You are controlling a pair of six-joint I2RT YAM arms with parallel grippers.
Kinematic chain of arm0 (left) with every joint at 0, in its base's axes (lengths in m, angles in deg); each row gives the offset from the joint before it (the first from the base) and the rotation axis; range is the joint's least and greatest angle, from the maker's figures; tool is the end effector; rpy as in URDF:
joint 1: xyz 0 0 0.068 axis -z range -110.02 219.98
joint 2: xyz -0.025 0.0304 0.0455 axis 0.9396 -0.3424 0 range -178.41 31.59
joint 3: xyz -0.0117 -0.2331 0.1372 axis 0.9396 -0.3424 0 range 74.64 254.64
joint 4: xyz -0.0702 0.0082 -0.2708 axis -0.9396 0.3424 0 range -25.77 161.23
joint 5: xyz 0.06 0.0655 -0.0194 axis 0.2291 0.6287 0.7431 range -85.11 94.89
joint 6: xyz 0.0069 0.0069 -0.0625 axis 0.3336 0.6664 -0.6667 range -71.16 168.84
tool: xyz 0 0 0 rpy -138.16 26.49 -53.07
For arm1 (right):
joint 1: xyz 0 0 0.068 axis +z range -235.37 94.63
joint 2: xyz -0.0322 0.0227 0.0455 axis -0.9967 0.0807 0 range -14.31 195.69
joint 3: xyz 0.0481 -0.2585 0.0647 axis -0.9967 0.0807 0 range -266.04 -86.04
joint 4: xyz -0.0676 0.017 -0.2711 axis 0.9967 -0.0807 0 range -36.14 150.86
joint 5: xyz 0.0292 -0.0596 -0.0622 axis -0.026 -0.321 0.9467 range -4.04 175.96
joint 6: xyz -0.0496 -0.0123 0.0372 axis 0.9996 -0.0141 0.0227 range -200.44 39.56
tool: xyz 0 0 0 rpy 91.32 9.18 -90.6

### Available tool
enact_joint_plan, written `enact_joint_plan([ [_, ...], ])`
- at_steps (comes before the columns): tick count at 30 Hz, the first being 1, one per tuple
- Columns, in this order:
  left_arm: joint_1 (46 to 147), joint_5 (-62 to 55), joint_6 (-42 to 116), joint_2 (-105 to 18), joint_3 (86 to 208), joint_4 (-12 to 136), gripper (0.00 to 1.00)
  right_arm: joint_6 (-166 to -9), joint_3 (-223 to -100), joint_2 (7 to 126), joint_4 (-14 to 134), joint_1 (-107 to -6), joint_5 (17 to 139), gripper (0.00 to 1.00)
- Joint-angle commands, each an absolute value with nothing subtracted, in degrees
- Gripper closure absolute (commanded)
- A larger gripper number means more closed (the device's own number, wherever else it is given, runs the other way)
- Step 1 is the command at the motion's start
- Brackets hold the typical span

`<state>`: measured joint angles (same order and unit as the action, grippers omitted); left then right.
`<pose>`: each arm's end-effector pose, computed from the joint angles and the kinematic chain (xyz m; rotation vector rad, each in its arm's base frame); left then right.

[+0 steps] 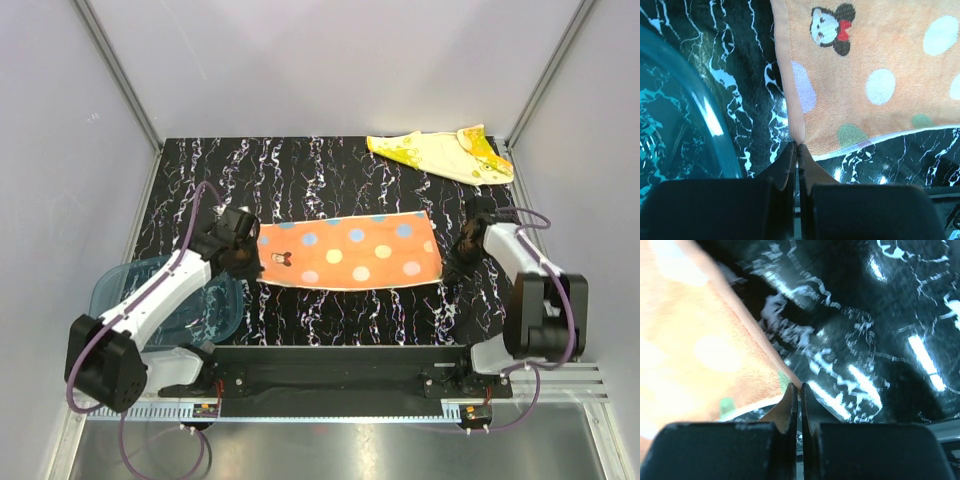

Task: Roll the towels
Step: Fold the towel

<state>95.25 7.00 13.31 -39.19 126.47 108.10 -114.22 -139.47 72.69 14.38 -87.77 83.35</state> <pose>0.2354 -0.1092 0.2226 -0.2535 2.6879 -0.2873 0.2810 -0.0096 0.1580 0.9209 2.8380 0.1357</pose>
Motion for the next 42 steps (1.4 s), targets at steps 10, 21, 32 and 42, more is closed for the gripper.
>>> enact_joint_plan([
  [10,94.94,6.47,14.13,-39.68,130.17,110.02,1.0,-114.02,-146.32,64.33,7.34,-87.57,79.46,1.0],
  [21,92.74,7.09,16.15,-53.92,145.47,113.44,1.0,-111.91,-163.46,79.02,5.67,-87.57,78.76,1.0],
  [32,88.97,8.32,16.59,-59.72,152.33,115.73,1.0,-111.55,-175.33,89.66,3.65,-87.57,77.88,1.0],
  [42,86.15,7.79,18.52,-66.13,158.83,116.87,1.0,-111.11,-185.7,98.71,0.04,-87.57,78.14,1.0],
])
